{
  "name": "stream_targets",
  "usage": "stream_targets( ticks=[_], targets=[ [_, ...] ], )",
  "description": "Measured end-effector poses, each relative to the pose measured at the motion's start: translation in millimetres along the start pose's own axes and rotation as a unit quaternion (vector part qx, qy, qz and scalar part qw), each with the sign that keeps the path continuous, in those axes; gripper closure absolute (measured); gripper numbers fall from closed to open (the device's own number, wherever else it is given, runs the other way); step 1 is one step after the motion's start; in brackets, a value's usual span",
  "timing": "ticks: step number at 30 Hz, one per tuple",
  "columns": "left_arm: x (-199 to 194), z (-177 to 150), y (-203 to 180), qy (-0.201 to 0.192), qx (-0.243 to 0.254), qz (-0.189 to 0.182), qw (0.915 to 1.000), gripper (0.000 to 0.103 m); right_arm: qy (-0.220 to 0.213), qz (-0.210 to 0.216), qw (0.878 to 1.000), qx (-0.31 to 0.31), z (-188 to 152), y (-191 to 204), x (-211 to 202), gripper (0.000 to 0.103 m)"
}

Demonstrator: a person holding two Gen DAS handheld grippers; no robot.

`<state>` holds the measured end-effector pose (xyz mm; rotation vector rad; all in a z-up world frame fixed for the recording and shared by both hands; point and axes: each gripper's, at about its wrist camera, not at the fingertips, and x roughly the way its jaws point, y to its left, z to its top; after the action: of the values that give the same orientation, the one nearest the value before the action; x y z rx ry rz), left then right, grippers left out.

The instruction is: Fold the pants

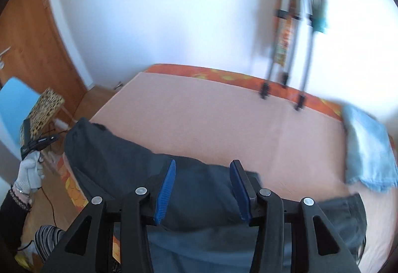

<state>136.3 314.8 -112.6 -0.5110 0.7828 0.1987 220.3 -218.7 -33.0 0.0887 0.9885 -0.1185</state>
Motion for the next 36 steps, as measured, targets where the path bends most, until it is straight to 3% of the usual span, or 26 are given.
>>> stream_targets(
  ticks=[3,5,7,11,18,23,27,31,36],
  targets=[
    [-8,9,-43,0.008,0.05,-0.043,0.9978,0.072,-0.006,-0.049,0.997,0.057,-26,-56,-28,0.051],
    [-10,12,-75,0.025,0.078,-0.085,0.9931,0.071,-0.009,-0.072,0.993,0.096,-45,-87,-43,0.05],
    [-9,10,-110,0.044,0.106,-0.123,0.9857,0.063,-0.017,-0.097,0.986,0.131,-62,-117,-54,0.048],
    [-3,-9,-184,0.088,0.169,-0.193,0.9626,0.061,-0.019,-0.121,0.975,0.184,-80,-170,-63,0.045],
    [19,-56,-296,0.193,0.255,-0.258,0.9115,0.061,0.004,-0.115,0.968,0.222,-90,-256,-58,0.044],
    [27,-102,-359,0.258,0.308,-0.275,0.8734,0.061,0.051,-0.08,0.975,0.199,-74,-285,-9,0.044],
    [37,-138,-395,0.301,0.349,-0.273,0.8446,0.054,0.08,-0.065,0.979,0.174,-63,-304,41,0.044],
    [49,-164,-416,0.337,0.36,-0.27,0.8269,0.051,0.088,-0.037,0.981,0.171,-59,-323,73,0.044],
    [61,-189,-425,0.365,0.378,-0.256,0.8113,0.049,0.091,0.011,0.98,0.174,-60,-329,95,0.043]
  ],
)
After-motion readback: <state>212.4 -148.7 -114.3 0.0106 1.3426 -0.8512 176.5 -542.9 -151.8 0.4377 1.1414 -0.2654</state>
